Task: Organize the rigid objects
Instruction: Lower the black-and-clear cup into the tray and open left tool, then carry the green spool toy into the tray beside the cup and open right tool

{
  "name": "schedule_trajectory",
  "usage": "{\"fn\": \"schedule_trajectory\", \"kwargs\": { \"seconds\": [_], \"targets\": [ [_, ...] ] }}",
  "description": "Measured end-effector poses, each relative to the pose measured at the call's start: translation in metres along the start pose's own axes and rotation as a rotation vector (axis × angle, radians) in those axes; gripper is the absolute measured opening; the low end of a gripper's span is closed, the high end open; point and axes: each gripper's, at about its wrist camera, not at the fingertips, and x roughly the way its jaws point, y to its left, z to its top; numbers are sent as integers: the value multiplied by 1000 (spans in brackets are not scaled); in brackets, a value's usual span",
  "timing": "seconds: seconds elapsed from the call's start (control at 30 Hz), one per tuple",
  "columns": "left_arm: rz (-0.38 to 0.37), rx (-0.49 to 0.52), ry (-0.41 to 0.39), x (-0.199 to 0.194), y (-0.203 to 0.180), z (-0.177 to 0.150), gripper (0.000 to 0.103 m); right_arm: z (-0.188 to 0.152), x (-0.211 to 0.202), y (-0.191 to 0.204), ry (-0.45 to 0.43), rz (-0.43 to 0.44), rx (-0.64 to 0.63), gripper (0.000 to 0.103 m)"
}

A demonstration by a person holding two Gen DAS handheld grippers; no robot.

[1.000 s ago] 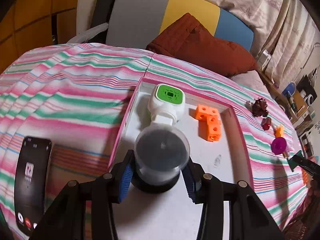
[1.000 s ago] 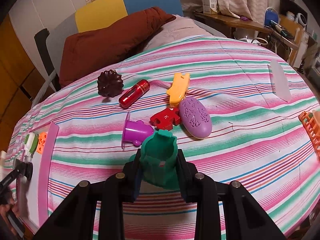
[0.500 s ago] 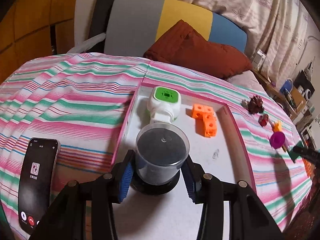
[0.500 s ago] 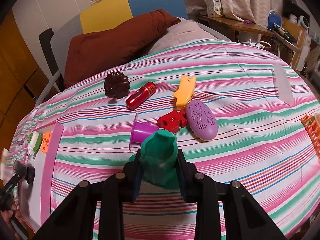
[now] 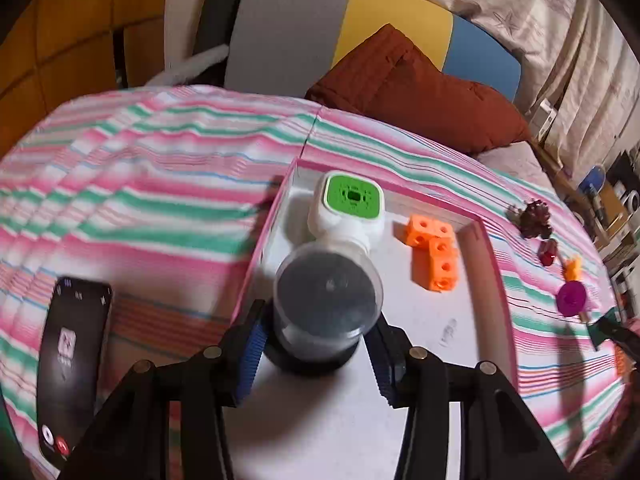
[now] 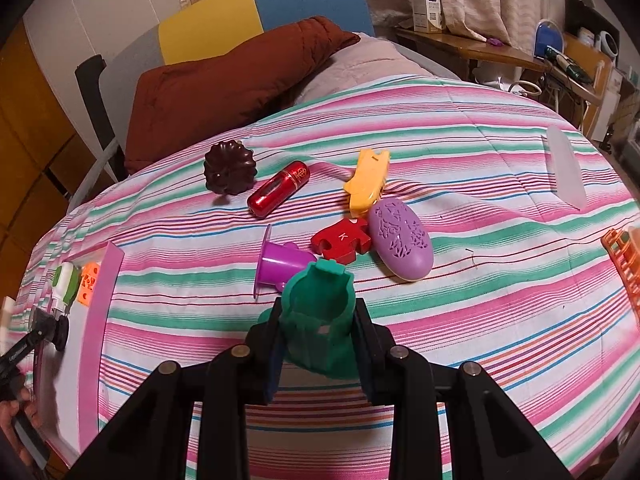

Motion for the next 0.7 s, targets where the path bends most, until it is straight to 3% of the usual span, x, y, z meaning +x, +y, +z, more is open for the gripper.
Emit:
{"fn": "schedule_trajectory", "kwargs": {
  "seconds": [0.3,0.47,0.7],
  "targets": [
    [-46,16,-107,-45,5,-33,48,-1,-11,10,-54,36,-10,31],
    [-69,59,-155,-70,3,-53,48,-5,-20,30,-73,154,20,31],
    [-102,110,-186,-89,-4,-71,48,-7,-34,107,-84,280,-95,31]
  ]
}}
